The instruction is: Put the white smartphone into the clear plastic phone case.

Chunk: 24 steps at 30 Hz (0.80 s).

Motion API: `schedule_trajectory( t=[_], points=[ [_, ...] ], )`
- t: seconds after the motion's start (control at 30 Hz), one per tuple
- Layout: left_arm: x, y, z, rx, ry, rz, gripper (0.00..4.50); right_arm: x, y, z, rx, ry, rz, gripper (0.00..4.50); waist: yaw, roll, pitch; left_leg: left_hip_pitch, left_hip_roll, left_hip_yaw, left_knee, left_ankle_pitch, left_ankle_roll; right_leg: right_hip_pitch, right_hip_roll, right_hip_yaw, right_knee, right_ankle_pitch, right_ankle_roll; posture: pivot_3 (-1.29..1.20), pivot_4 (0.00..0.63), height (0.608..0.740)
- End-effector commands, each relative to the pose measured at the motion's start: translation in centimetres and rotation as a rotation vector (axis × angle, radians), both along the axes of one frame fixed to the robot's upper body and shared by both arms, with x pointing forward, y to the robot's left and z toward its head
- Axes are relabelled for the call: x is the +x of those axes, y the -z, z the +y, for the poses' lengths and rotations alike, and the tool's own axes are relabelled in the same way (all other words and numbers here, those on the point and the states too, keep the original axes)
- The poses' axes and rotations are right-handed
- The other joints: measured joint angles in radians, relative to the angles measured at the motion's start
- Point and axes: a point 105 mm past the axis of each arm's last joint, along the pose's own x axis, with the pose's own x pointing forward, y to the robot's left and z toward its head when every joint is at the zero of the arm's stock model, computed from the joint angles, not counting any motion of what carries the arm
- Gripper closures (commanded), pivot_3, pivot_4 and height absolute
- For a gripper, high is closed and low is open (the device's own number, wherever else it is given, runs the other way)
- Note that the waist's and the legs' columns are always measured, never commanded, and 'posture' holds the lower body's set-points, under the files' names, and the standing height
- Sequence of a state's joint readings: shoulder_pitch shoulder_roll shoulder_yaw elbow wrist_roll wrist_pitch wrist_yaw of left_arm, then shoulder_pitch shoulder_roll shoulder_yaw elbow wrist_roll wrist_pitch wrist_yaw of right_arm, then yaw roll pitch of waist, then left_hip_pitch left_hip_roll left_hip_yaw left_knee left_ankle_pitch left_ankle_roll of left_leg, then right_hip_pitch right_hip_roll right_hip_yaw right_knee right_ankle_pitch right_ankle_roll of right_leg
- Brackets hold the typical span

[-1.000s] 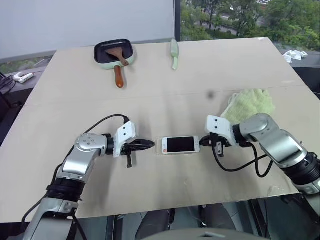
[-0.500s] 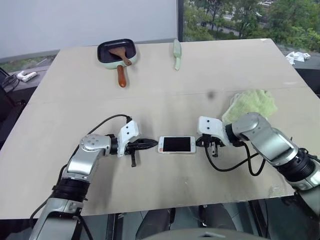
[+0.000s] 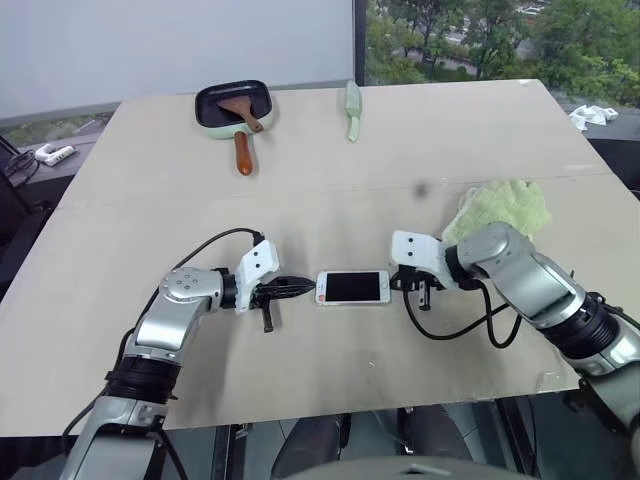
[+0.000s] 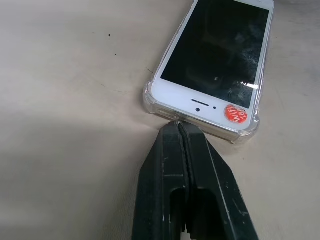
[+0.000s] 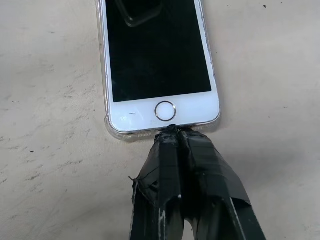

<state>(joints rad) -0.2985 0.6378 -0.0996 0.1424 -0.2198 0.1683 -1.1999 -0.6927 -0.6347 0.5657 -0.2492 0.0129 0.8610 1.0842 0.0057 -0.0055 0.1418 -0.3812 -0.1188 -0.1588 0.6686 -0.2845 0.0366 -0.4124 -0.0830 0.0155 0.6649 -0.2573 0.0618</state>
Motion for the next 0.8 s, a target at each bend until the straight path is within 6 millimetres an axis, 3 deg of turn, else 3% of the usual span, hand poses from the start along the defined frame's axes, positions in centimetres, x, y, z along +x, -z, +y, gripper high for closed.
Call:
schedule_trajectory(
  t=[0.03, 0.4, 0.57, 0.67, 0.8],
  points=[
    [-0.1, -0.6, -1.2, -0.02, 0.061, -0.028, 4.5, -0.1, -2.0, 0.2, 0.063, -0.022, -0.054, 4.47, 0.004, 0.0, 0.0, 0.0, 0.0, 0.0, 0.0, 0.0, 0.0, 0.0, 0.0, 0.0, 0.0, 0.0, 0.0, 0.0, 0.15, 0.74],
    [0.4, -2.2, 0.5, -0.005, 0.034, -0.06, 4.5, -0.2, -3.5, -3.3, 0.163, 0.071, -0.046, 4.47, 0.003, 0.0, 0.001, -0.004, 0.0, -0.001, -0.001, 0.0, 0.0, -0.002, 0.0, -0.001, -0.004, 0.0, 0.0, 0.0, 0.15, 0.74],
    [0.6, -3.2, 0.4, -0.034, 0.041, -0.079, 4.5, -0.3, -4.3, -2.0, 0.444, 0.065, -0.03, 4.47, -0.001, 0.0, 0.001, -0.003, 0.0, -0.001, -0.001, 0.0, 0.0, -0.001, 0.0, -0.001, -0.003, 0.0, 0.0, 0.0, 0.15, 0.74],
    [0.7, -3.8, 0.1, -0.056, 0.048, -0.089, 4.5, -0.9, -3.8, -1.2, 0.549, 0.023, -0.009, 4.47, -0.004, 0.0, 0.001, -0.003, 0.0, -0.001, -0.001, 0.0, 0.0, -0.001, 0.0, -0.001, -0.003, 0.0, 0.0, 0.0, 0.15, 0.74],
    [0.9, -4.9, -1.4, -0.119, 0.079, -0.095, 4.5, -1.0, -1.1, -1.2, 0.528, 0.016, 0.007, 4.47, -0.008, 0.0, 0.001, -0.004, 0.0, -0.001, 0.0, 0.0, 0.0, -0.001, 0.0, -0.001, -0.003, 0.0, 0.0, 0.0, 0.15, 0.74]
  ],
)
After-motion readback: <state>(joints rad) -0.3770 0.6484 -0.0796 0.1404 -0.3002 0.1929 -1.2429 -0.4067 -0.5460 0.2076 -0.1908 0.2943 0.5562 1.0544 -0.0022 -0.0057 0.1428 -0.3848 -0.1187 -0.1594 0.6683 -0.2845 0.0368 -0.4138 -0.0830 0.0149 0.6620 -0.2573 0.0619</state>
